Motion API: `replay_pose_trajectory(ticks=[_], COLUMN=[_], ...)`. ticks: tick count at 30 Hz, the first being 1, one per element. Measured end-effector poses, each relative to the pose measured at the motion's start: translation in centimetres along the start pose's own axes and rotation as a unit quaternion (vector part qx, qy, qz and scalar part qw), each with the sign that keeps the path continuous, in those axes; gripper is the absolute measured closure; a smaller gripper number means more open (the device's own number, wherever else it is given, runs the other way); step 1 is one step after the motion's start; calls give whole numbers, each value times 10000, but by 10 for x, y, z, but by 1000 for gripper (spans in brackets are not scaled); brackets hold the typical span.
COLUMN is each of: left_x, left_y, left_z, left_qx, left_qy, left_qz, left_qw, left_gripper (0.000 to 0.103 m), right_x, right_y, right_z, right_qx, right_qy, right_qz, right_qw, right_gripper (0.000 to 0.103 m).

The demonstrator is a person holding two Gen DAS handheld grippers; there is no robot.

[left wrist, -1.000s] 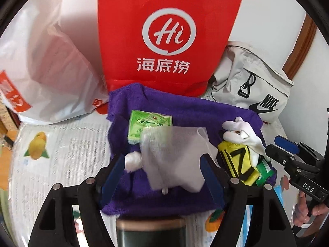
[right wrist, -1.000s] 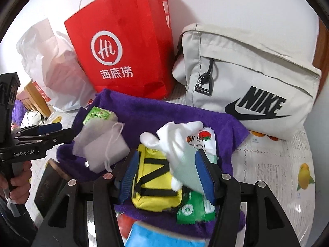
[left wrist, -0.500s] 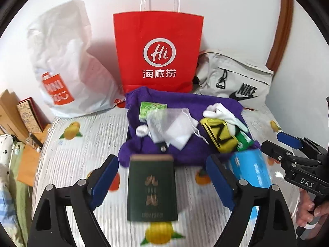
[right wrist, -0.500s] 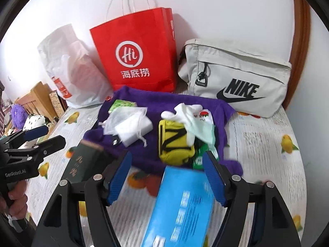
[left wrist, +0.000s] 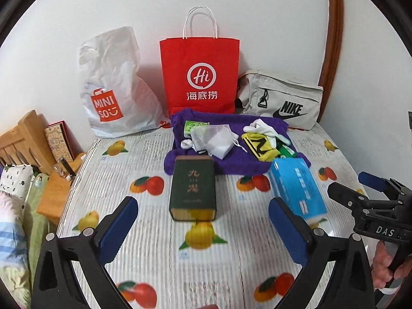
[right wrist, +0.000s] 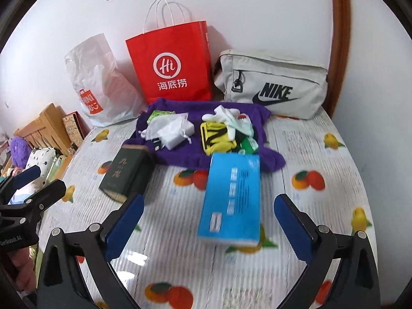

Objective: Organize soft objects

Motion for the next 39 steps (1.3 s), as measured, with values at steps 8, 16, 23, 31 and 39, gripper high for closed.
replay_pose_trajectory(ticks=[8, 16, 23, 31, 39], left_x=[-33, -56, -70, -75, -82], left_y=[7, 7, 9, 10, 9], left_z=[-30, -46, -50, -51, -50], left_qx=[-113, -182, -209, -184, -179], left_qy=[-92, -204, -292, -307, -328], left_qz=[14, -11, 46, 57, 51], left_qw=[9999, 9996, 9993, 9993, 9993], left_gripper=[1, 1, 1, 1, 1], right_x=[-38, -61, -75, -87, -95], right_y=[20, 28, 29, 30, 33], right_z=[-34, -54, -59, -61, -61], right_qx=[-181, -219, -303, -336, -376], right_qy=[-197, -373, -467, -546, -616], right_qz=[-22, -30, -207, -250, -274], right_qw=[9996, 9991, 9982, 9976, 9970], right_gripper=[3, 3, 3, 3, 3])
Point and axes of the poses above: each gripper's, at about its wrist camera, not at the fingertips, and x roughly the way its jaws point, y to its left, z to its top, the point moved 7 cm from there along x, roughly the way its jaws point, and after that the axes turned 15 degrees about z, right-handed, at the moved point
